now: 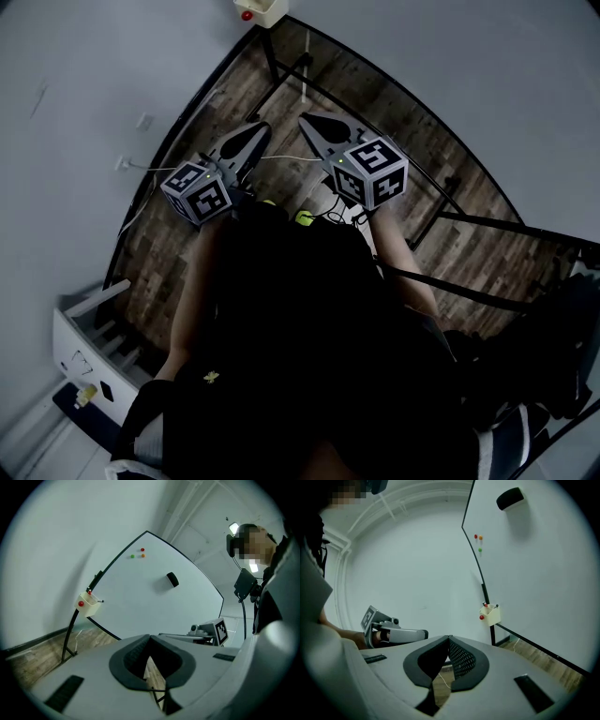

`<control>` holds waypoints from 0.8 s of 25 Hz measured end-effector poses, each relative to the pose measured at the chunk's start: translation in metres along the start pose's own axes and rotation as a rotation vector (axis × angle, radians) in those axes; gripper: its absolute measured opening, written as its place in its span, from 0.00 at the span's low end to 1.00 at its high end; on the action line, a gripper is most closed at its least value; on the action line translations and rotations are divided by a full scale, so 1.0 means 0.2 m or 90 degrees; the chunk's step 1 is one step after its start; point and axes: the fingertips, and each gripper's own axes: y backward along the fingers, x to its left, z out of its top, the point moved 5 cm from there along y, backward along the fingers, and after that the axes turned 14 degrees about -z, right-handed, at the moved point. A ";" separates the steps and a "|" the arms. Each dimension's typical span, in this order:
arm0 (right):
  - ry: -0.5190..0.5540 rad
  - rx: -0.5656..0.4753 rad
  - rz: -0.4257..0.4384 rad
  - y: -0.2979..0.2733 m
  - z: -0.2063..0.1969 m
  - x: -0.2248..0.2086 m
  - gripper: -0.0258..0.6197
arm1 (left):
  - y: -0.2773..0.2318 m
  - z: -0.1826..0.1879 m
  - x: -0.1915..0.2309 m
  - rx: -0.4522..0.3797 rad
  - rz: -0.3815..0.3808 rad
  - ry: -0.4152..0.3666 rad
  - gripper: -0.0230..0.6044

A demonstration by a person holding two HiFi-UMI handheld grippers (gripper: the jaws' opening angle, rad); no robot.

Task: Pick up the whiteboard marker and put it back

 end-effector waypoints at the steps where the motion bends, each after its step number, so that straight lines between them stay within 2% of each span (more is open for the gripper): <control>1: -0.002 0.002 0.002 -0.01 0.00 0.00 0.05 | 0.01 0.00 0.01 0.000 0.003 0.003 0.06; 12: 0.007 0.027 -0.001 -0.19 0.02 -0.07 0.05 | 0.04 0.05 0.16 -0.013 0.014 0.016 0.06; 20: 0.016 0.027 -0.021 -0.38 0.12 -0.14 0.05 | -0.06 0.22 0.35 -0.003 -0.011 0.005 0.06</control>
